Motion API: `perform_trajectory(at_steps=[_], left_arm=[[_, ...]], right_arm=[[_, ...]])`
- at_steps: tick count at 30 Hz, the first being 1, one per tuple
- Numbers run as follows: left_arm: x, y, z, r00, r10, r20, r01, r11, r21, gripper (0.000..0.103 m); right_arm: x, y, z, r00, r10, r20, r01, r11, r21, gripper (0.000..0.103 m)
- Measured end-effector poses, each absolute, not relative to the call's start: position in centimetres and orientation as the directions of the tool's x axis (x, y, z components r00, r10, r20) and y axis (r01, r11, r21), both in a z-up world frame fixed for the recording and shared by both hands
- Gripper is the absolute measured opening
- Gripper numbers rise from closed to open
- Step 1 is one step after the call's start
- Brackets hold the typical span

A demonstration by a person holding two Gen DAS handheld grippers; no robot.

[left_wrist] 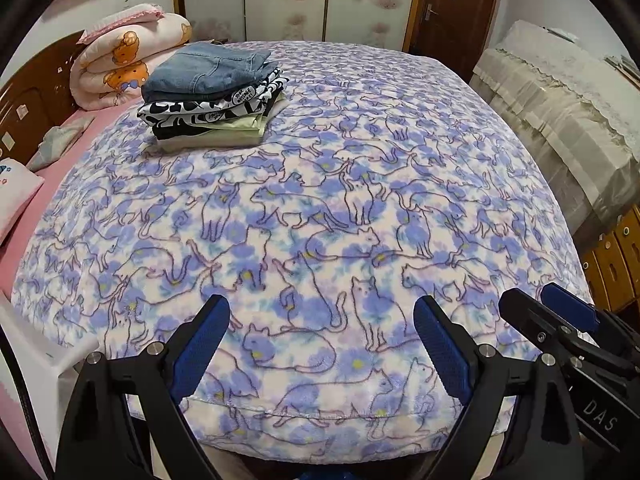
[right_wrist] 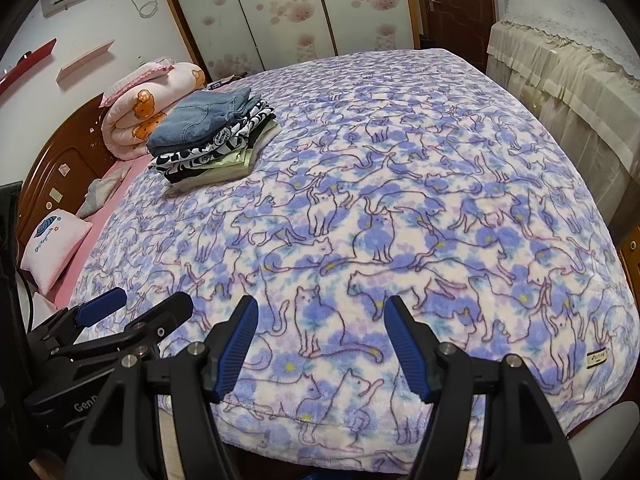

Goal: Fold large clothes

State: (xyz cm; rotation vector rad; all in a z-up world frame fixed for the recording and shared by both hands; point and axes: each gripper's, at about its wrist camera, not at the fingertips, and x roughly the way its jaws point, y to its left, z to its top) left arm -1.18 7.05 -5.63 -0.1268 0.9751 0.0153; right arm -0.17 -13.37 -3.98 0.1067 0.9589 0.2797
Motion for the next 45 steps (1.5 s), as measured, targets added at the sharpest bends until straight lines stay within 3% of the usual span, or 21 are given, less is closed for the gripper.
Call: perform_trajectory(at_steps=[45], left_arm=[[-0.83, 6.79, -5.67, 0.558, -0.039, -0.829, -0.07, 0.993, -0.094, 0.091]], right_arm=[[0.21, -13.27, -4.19, 0.54, 0.283, -0.793, -0.182, 0.959, 0.219, 0.066]])
